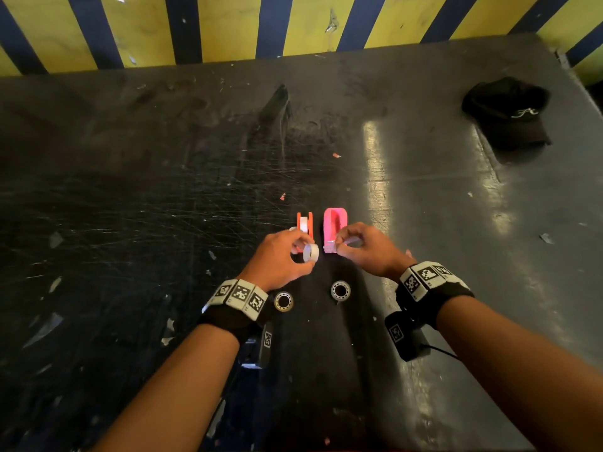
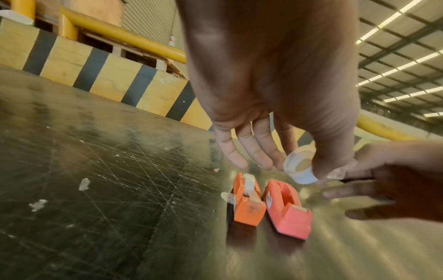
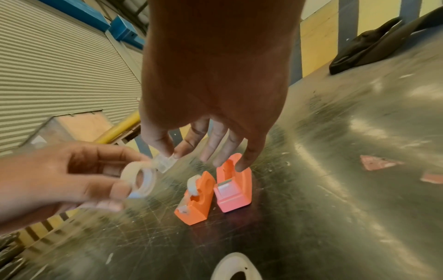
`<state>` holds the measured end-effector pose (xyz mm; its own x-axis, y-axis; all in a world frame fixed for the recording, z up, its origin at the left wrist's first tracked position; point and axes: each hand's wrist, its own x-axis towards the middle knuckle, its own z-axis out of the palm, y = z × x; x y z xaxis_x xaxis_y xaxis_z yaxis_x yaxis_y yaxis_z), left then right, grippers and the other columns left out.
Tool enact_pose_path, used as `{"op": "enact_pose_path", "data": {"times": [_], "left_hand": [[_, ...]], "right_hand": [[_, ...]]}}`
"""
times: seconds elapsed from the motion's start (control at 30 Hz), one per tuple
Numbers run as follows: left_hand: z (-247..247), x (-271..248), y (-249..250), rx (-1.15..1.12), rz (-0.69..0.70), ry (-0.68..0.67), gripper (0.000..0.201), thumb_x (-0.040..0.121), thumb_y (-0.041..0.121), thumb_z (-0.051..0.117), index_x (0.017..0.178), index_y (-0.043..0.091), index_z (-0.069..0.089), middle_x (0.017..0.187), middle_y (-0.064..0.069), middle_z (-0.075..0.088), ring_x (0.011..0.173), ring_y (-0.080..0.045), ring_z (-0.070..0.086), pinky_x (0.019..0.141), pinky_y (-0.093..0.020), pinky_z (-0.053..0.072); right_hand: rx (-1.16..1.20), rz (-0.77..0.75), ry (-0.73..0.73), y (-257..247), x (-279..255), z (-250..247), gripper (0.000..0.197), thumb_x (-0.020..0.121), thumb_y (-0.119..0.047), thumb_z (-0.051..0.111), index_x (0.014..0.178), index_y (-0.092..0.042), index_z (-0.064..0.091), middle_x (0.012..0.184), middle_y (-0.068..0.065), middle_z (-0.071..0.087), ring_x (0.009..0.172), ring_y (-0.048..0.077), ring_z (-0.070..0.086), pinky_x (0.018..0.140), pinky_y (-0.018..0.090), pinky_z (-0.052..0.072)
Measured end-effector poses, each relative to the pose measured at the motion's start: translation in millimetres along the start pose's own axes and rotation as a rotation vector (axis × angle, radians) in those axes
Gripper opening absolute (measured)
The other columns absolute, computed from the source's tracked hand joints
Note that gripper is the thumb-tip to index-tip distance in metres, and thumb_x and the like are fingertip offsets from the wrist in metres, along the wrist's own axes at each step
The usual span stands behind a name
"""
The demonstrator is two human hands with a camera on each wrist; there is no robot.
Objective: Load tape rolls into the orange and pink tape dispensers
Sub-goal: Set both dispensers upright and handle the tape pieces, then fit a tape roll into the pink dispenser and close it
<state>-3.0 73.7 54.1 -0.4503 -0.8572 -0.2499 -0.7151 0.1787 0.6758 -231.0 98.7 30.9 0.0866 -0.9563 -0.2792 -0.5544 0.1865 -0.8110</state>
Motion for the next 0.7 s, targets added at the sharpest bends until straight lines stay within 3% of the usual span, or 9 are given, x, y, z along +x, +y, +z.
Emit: {"op": "enact_pose_path", "data": {"times": [0.1,0.2,0.3,0.4,0.5,0.63,0.67,0.7], "left_hand": [[21.6,-9.7,-3.2,0.174,-0.070,-0.074,0.035,0.074,0.026,0.084,0.106,0.025,0.071,0.106,0.003,0.068,0.097,-0.015,0.066,0.088,-0.037,0.058],[50.8,-17.0,-9.5,0.362,-0.104,-0.166,0.035,0.077,0.032,0.081,0.108,0.024,0.069,0.111,-0.001,0.065,0.106,-0.022,0.063,0.092,-0.040,0.053],[72.7,-20.3,-15.9,0.499,-0.131,-0.187,0.040,0.080,0.037,0.077,0.116,0.026,0.065,0.119,-0.002,0.063,0.115,-0.026,0.059,0.094,-0.042,0.049],[84.7,-21.4,-18.4,0.535,-0.132,-0.152,0.056,0.078,0.046,0.079,0.127,0.029,0.059,0.128,0.000,0.058,0.121,-0.025,0.054,0.098,-0.043,0.046],[88.3,-16.0,-9.5,0.512,-0.057,-0.076,0.061,0.077,0.056,0.074,0.130,0.031,0.056,0.127,0.001,0.056,0.121,-0.024,0.052,0.098,-0.043,0.044],[101.1,-1.6,19.4,0.573,-0.001,-0.127,0.060,0.079,0.055,0.071,0.130,0.028,0.054,0.126,-0.002,0.059,0.119,-0.028,0.055,0.096,-0.046,0.044],[105.8,0.9,24.8,0.596,-0.010,-0.151,0.060,0.081,0.054,0.071,0.131,0.026,0.054,0.127,-0.004,0.060,0.120,-0.029,0.055,0.097,-0.046,0.043],[110.5,3.1,28.5,0.609,-0.023,-0.171,0.059,0.082,0.053,0.071,0.132,0.025,0.054,0.128,-0.006,0.060,0.121,-0.030,0.055,0.097,-0.047,0.044]], "right_hand": [[-0.023,0.073,0.000,5.7,-5.5,-6.0,0.009,0.090,-0.021,0.074,0.089,-0.011,0.074,0.096,0.002,0.073,0.090,0.012,0.067,0.084,0.030,0.050],[-0.046,0.138,-0.059,8.1,-14.3,-6.2,0.014,0.092,-0.018,0.072,0.096,-0.005,0.074,0.092,0.002,0.071,0.085,0.011,0.065,0.076,0.023,0.049],[-0.054,0.157,-0.084,15.9,-20.4,-4.2,0.012,0.092,-0.019,0.072,0.096,-0.008,0.075,0.096,0.006,0.074,0.094,0.021,0.069,0.091,0.037,0.056],[-0.068,0.182,-0.106,16.7,-28.2,-4.3,0.015,0.095,-0.020,0.070,0.101,-0.007,0.074,0.096,0.001,0.070,0.092,0.015,0.065,0.087,0.030,0.052],[-0.053,0.199,-0.099,17.7,-34.5,-6.2,0.017,0.096,-0.021,0.070,0.104,-0.006,0.073,0.094,-0.002,0.069,0.084,0.007,0.062,0.091,0.027,0.054],[-0.055,0.224,-0.087,24.5,-45.9,-12.4,0.017,0.097,-0.021,0.070,0.102,-0.005,0.074,0.101,0.006,0.075,0.095,0.016,0.069,0.081,-0.001,0.040],[-0.052,0.219,-0.077,26.2,-49.4,-14.4,0.015,0.096,-0.020,0.070,0.099,-0.006,0.074,0.101,0.007,0.076,0.098,0.018,0.070,0.085,0.001,0.042],[-0.046,0.212,-0.073,29.2,-52.6,-16.1,0.012,0.095,-0.020,0.070,0.096,-0.009,0.074,0.099,0.008,0.077,0.098,0.020,0.072,0.092,0.012,0.048]]}}
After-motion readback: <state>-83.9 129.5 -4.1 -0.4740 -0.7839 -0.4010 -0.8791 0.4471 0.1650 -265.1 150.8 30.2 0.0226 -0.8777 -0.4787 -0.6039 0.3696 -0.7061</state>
